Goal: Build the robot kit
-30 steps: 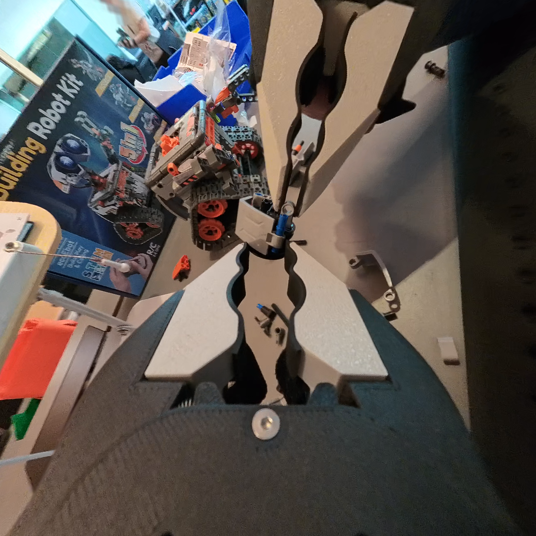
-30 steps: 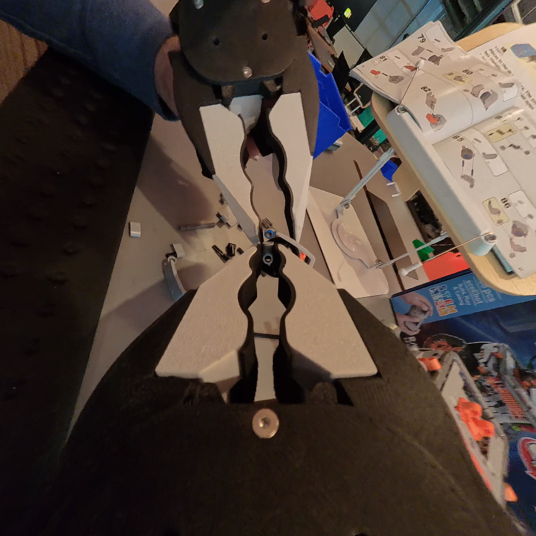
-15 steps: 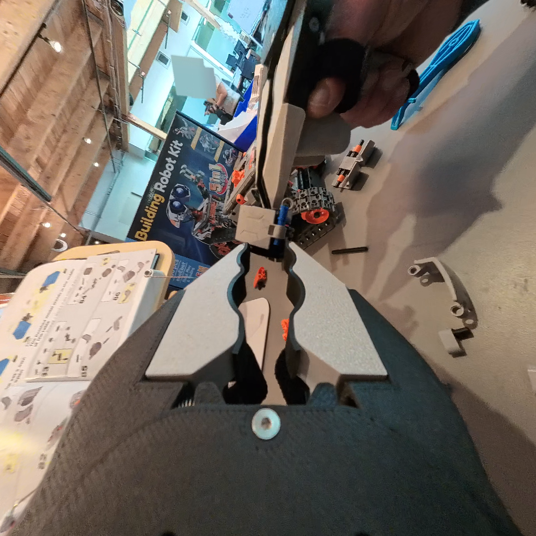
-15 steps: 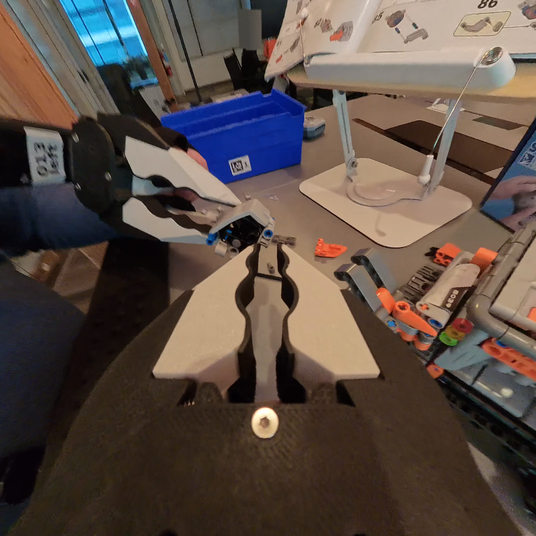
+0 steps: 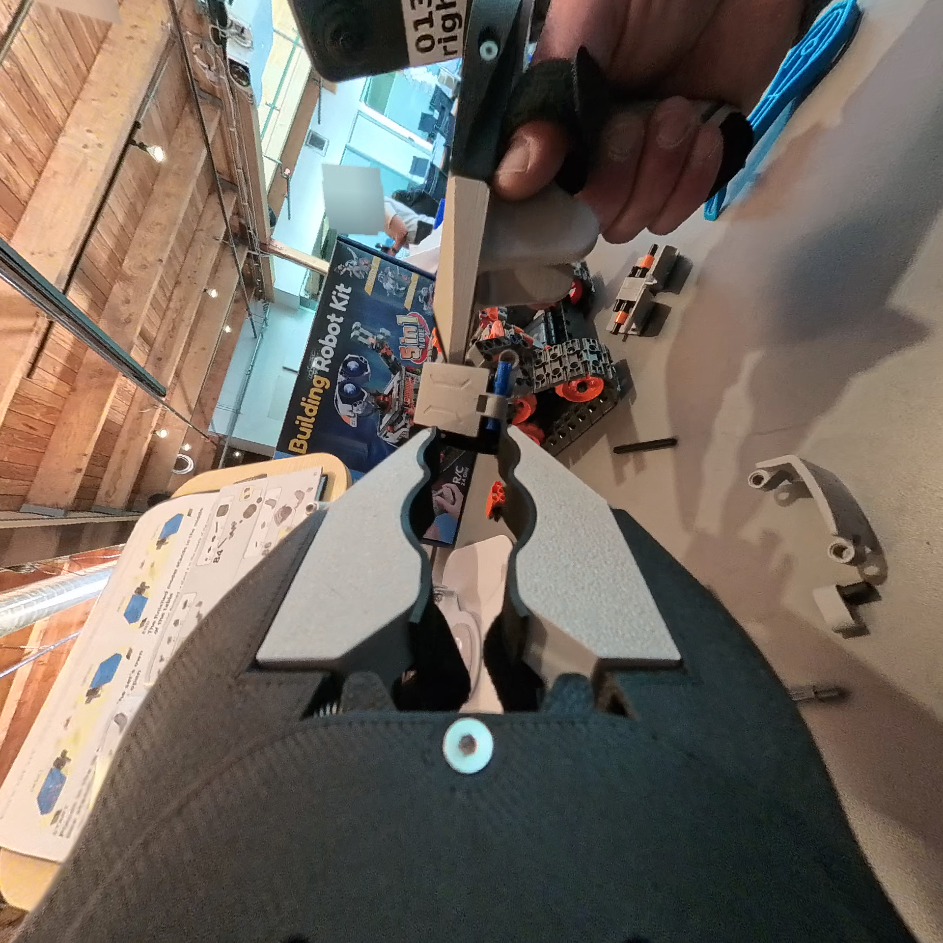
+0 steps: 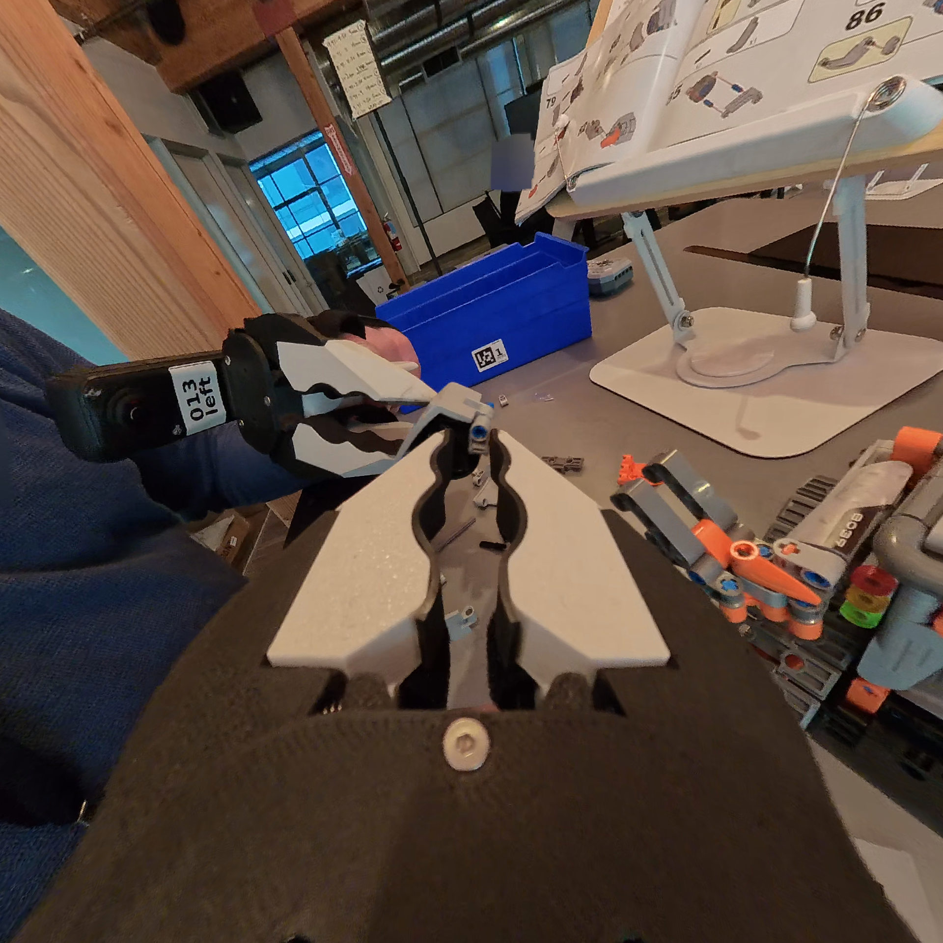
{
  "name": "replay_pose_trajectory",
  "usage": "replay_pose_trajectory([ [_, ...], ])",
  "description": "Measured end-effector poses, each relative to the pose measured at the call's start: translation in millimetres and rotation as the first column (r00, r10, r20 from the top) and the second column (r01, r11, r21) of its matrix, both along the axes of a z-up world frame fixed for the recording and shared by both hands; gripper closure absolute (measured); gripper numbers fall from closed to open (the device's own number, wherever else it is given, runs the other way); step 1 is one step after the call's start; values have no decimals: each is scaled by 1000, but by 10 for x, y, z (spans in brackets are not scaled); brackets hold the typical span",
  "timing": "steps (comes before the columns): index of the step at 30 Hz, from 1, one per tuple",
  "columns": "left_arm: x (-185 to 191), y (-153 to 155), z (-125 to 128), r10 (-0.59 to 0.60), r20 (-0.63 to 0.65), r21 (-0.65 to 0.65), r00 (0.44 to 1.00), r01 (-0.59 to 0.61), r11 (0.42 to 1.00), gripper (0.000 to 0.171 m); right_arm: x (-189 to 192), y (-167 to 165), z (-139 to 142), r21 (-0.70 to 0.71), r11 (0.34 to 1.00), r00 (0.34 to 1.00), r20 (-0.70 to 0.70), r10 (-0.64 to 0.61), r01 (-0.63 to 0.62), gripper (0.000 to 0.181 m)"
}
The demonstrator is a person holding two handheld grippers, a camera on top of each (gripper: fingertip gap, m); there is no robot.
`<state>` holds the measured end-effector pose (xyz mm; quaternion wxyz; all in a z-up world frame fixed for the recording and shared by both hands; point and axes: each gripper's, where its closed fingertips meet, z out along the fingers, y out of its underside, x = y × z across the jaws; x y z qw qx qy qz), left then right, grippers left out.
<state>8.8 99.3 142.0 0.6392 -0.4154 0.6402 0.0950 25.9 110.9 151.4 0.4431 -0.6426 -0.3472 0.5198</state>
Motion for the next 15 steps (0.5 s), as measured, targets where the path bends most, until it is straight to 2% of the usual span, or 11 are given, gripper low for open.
replay_pose_trajectory([
  [6,43,-34,27,-15,-24,44,1000,16,999,153,10,11,26,23,1000,1000,-10,-20,20,176],
  [9,58,-29,15,-20,-21,13,1000,20,1000,152,21,20,32,88,995,999,18,-42,41,177],
  [11,61,-58,-10,-56,-1,-81,998,56,995,149,33,33,18,159,985,996,60,-73,63,177],
  [13,12,-62,-2,-78,45,-210,996,86,974,132,55,26,31,253,965,990,100,-99,71,177],
  [15,-40,-96,42,-118,116,-370,986,153,916,127,51,-3,-15,347,937,980,168,-111,47,177],
])
